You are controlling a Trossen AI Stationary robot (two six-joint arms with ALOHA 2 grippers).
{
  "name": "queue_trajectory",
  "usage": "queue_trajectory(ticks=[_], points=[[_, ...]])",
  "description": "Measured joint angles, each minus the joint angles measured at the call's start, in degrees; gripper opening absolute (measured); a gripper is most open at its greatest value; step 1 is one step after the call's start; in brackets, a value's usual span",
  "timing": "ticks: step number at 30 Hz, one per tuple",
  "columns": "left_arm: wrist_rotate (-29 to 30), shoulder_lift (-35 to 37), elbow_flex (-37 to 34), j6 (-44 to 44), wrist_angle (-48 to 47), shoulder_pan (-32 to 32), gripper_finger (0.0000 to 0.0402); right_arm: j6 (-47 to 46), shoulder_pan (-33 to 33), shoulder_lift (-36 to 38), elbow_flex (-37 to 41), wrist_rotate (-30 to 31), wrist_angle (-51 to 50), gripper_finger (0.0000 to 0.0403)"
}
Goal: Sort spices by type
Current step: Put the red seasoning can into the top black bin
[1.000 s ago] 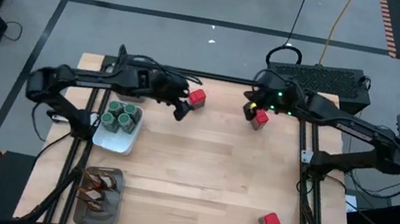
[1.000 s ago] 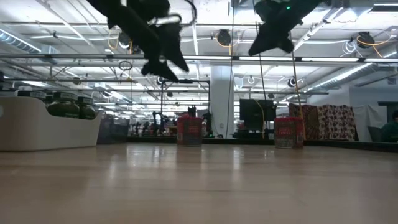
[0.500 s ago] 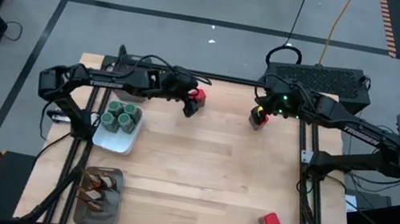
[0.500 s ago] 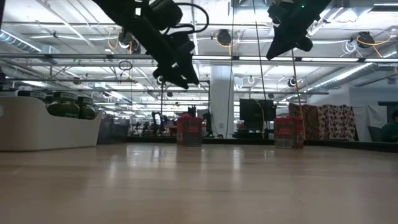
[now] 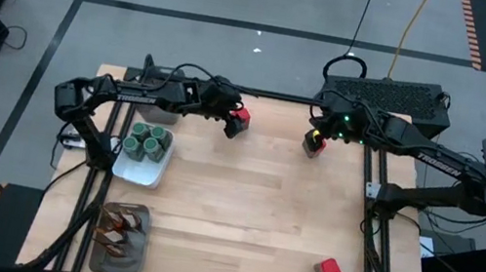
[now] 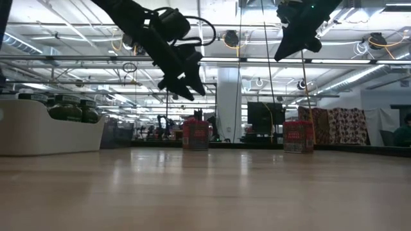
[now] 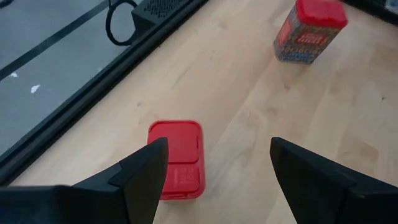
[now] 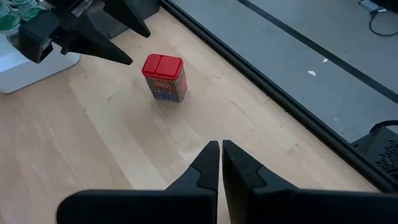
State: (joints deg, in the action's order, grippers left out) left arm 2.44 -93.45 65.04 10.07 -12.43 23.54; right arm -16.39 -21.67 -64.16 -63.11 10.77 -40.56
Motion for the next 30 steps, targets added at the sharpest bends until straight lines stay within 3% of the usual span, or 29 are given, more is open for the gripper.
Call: queue_trajectory(ticks=[14,25,30], points=[[-0.57,-0.02,0.0,-0.02,-0.33,0.12,0.0283,0.64,0.0,0.0,0.0,0.18,0.0,0.0],[-0.63,-3.96,0.0,0.08,-0.68,-0.04,0.0283,1.08,0.0,-0.02,0.0,1.68,0.0,0.0],[2.43,-4.42,0.0,-1.66,-0.59,-0.04,0.0283,1.08,0.0,-0.02,0.0,1.66,0.0,0.0]])
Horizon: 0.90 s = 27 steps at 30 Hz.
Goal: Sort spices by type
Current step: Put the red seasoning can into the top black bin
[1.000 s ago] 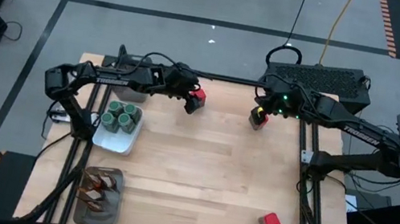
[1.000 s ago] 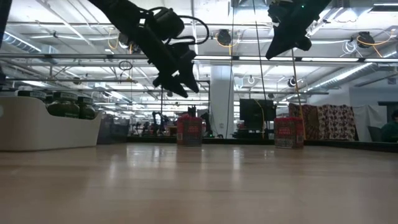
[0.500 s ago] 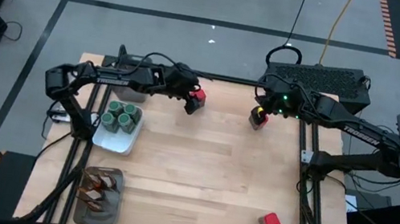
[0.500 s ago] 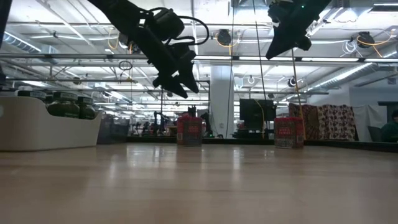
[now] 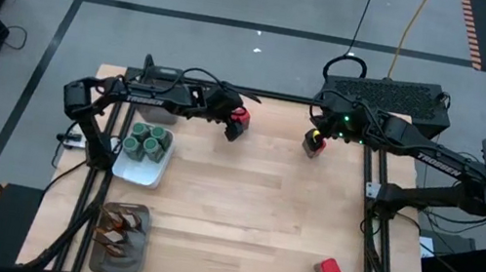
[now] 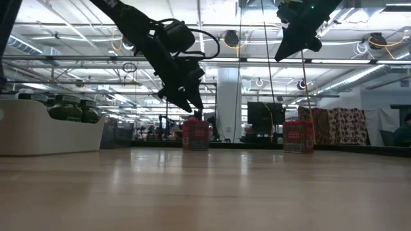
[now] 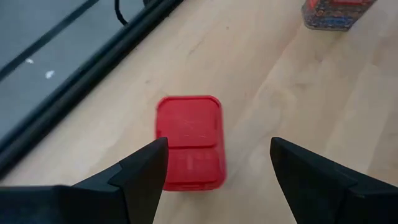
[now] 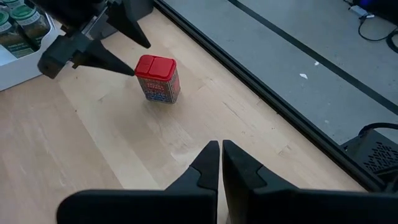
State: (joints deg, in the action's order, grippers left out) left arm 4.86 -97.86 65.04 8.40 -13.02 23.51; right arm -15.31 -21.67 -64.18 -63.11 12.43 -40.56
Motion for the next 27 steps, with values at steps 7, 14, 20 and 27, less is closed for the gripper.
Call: queue_trajectory(ticks=[7,14,20,27], points=[[4.07,0.04,0.0,-1.43,0.63,-0.01,0.0283,0.38,0.0,0.0,0.0,-0.09,-0.04,0.0],[4.61,-1.73,-0.01,-1.27,0.99,0.0,0.0283,1.03,0.0,0.0,0.0,-0.49,-0.09,0.0],[4.61,-4.53,-0.02,-1.27,1.57,0.0,0.0283,1.05,0.0,-0.01,0.0,-0.53,-0.24,0.0],[4.63,-9.13,-0.02,-0.96,2.06,0.15,0.0283,1.03,0.0,-0.02,0.0,-0.57,-1.79,0.0]])
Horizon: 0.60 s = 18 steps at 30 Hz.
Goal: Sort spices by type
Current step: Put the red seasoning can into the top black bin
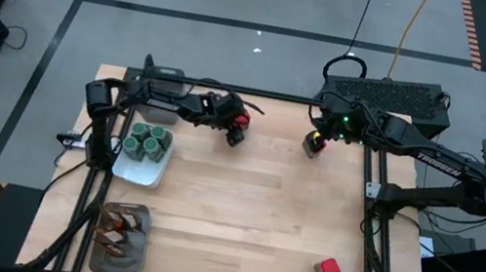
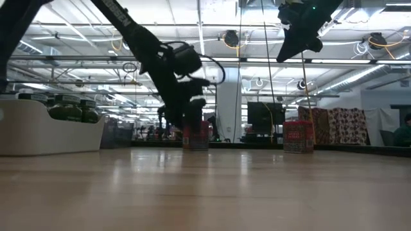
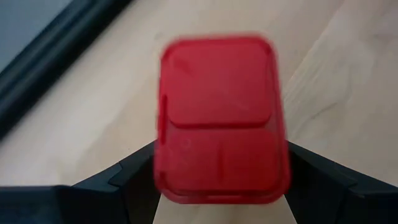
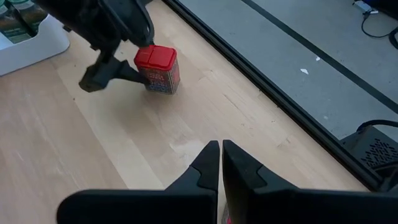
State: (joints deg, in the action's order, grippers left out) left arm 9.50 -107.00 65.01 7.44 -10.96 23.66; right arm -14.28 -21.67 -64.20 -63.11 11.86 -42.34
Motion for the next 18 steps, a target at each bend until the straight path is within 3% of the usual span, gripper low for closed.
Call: queue_trajectory(ticks=[18], points=[[1.36,-3.13,-0.04,4.22,5.73,0.11,0.0283,3.56,0.02,-0.02,0.0,-0.2,-2.86,0.0]])
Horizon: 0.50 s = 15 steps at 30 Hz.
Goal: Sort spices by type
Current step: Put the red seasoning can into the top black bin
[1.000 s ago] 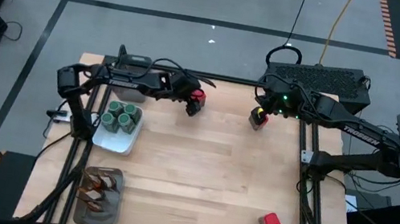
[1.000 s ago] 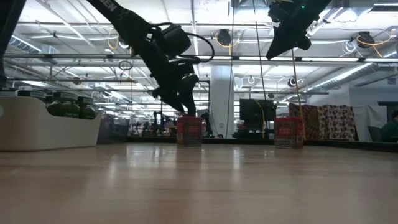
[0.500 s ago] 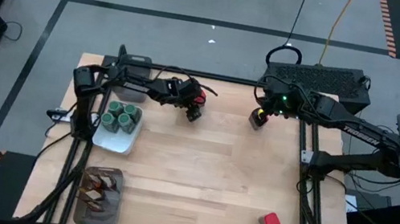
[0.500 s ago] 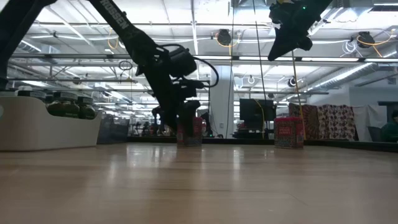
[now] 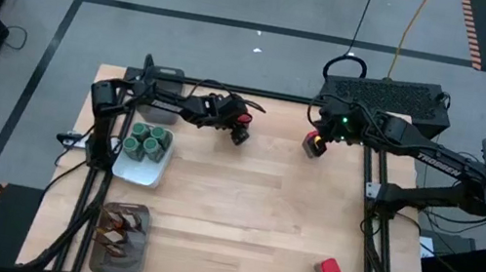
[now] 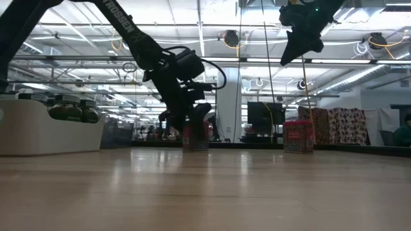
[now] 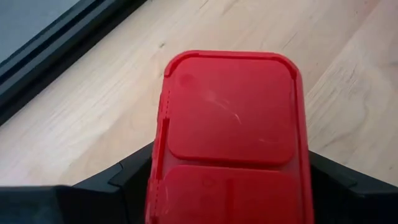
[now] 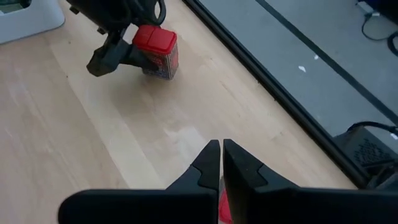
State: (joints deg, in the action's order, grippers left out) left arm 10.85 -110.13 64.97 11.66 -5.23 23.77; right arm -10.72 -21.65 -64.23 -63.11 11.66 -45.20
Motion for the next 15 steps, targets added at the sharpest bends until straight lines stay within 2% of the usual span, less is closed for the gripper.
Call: queue_trajectory(ticks=[5,10,15], points=[[0.0,0.0,0.0,0.03,0.3,0.0,0.0267,1.64,0.0,0.0,0.0,0.0,0.54,0.0],[0.0,0.0,0.0,0.08,0.29,-0.52,0.0204,3.94,0.0,0.0,-0.01,0.0,0.45,0.0],[-2.07,2.11,-0.04,1.65,-0.64,-1.27,0.0201,4.79,0.0,0.0,0.0,0.0,-0.4,0.0]])
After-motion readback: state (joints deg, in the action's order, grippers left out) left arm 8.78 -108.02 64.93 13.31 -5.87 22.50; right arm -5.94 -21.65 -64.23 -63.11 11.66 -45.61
